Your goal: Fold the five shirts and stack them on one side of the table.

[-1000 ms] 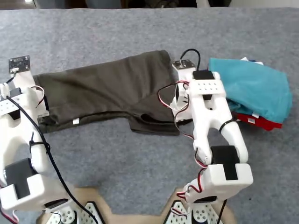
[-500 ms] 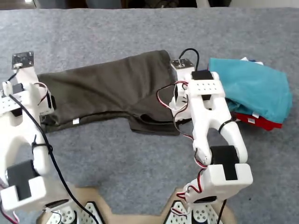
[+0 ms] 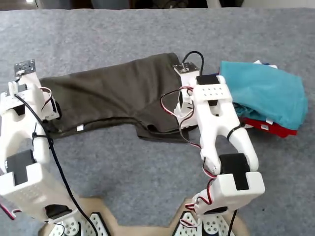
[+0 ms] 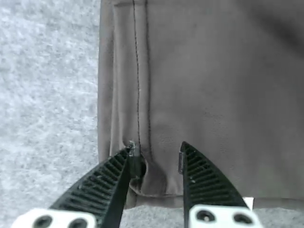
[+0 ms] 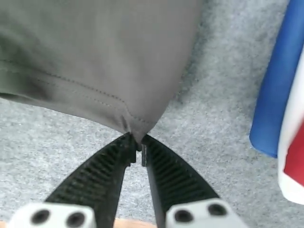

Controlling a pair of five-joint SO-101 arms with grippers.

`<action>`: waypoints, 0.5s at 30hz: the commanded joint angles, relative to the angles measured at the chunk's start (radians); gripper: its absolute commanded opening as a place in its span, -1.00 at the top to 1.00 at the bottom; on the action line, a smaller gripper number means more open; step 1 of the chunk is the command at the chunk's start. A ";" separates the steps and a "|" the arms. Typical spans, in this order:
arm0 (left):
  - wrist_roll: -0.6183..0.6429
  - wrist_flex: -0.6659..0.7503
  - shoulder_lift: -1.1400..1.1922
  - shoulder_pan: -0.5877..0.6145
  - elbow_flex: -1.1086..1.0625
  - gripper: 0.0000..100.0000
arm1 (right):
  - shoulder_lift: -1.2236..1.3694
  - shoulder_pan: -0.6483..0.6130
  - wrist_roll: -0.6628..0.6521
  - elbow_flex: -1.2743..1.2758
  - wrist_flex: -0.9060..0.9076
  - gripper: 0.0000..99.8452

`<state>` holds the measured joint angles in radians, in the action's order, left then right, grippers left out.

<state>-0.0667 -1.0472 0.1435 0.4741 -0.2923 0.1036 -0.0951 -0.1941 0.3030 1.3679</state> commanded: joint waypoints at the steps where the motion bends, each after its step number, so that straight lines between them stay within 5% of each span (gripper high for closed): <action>1: -0.051 -0.054 -0.006 0.007 0.051 0.76 | -0.045 -0.008 0.000 -0.004 0.003 0.97; 4: -0.118 -0.091 -0.008 0.005 0.051 0.95 | -0.045 -0.008 0.000 -0.007 0.003 0.97; 15: -0.130 -0.121 -0.006 0.013 0.041 0.82 | -0.045 -0.006 0.000 -0.007 0.003 0.97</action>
<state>-0.1895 -1.1577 0.1435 0.4803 -0.2846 0.1036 -0.0951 -0.1941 0.3030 1.3679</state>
